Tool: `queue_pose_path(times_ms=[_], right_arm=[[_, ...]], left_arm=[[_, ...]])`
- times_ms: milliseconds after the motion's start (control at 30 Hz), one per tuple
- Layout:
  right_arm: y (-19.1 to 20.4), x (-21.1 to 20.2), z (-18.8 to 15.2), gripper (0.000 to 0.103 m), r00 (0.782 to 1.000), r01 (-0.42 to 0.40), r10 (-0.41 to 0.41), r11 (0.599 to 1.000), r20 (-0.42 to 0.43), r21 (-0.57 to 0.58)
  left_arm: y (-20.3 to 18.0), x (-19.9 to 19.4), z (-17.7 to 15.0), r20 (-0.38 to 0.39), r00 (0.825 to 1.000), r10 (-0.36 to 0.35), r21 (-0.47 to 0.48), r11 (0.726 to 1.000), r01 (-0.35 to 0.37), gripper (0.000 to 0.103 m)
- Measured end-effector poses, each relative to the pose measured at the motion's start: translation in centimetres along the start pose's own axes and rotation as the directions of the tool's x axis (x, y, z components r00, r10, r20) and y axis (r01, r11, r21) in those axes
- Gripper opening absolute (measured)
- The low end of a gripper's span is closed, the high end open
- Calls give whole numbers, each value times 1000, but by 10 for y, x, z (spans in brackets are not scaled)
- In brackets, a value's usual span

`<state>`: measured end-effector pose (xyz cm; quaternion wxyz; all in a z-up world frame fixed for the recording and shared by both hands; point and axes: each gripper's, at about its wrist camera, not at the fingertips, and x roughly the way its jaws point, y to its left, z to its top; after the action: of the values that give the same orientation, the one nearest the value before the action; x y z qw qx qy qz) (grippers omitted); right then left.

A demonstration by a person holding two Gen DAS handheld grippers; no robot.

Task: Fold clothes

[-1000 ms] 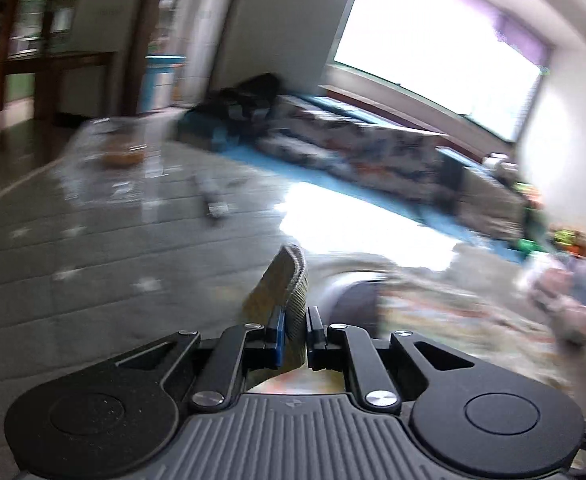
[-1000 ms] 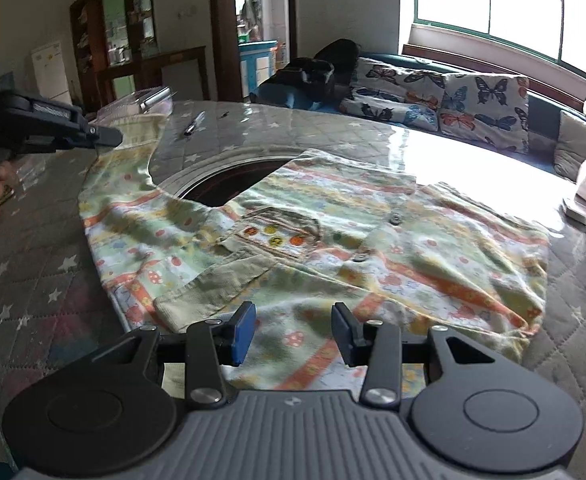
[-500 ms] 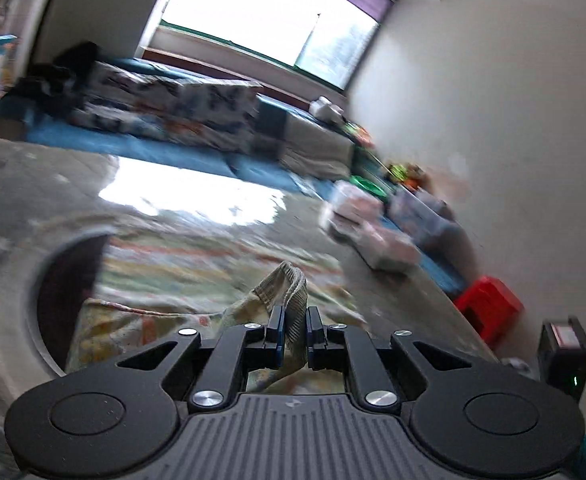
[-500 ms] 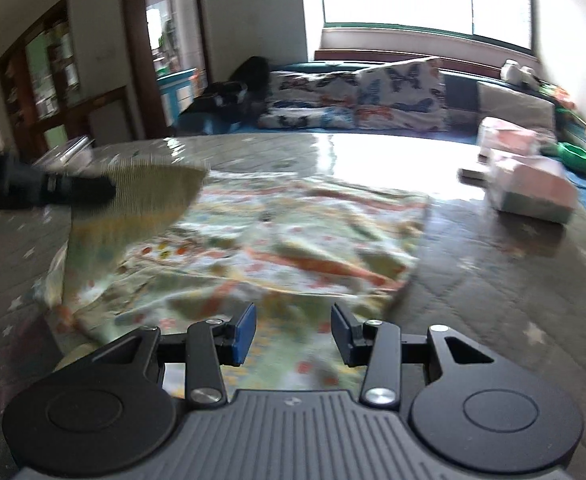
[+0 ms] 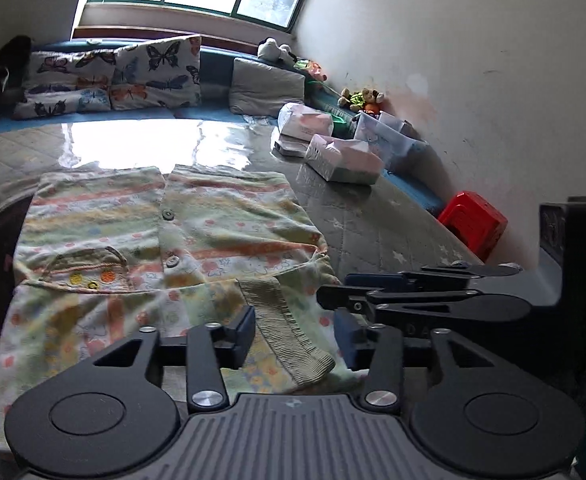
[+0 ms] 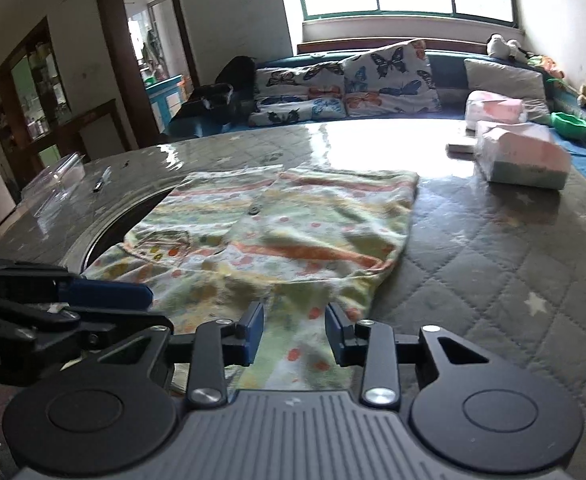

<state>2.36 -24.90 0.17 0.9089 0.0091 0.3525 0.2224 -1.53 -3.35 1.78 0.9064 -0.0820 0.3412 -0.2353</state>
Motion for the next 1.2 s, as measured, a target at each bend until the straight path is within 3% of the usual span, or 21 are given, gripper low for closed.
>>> queue_pose_path(times_ms=[200, 400, 467, 533, 633, 833, 1033, 1200], right_arm=[[15, 18, -2, 31, 998, -50, 50, 999, -40, -8], [19, 35, 0, 31, 997, -51, 51, 999, -58, -3], [20, 35, 0, 22, 997, -50, 50, 999, -59, -5], [23, 35, -1, 8, 998, -38, 37, 999, -57, -19], [25, 32, 0, 6, 999, -28, 27, 999, -42, -33], [34, 4, 8, 6, 999, 20, -18, 997, 31, -78], [26, 24, 0, 9, 997, 54, -57, 996, -50, -75], [30, 7, 1, 15, 999, 34, -36, 991, -17, -131]], left_arm=[[42, -25, 4, 44, 991, 129, -59, 990, -126, 56], [86, -33, 3, 33, 956, 292, -117, 951, -286, 56], [95, -32, 1, 24, 945, 326, -123, 939, -321, 56], [100, -30, 0, 15, 940, 341, -126, 933, -336, 56], [103, -26, -1, 5, 934, 357, -114, 928, -354, 56], [101, -17, 3, 9, 930, 367, -64, 929, -366, 56], [109, -1, -3, -23, 915, 402, -29, 915, -402, 55], [108, -9, -9, -20, 903, 429, 22, 903, -429, 56]])
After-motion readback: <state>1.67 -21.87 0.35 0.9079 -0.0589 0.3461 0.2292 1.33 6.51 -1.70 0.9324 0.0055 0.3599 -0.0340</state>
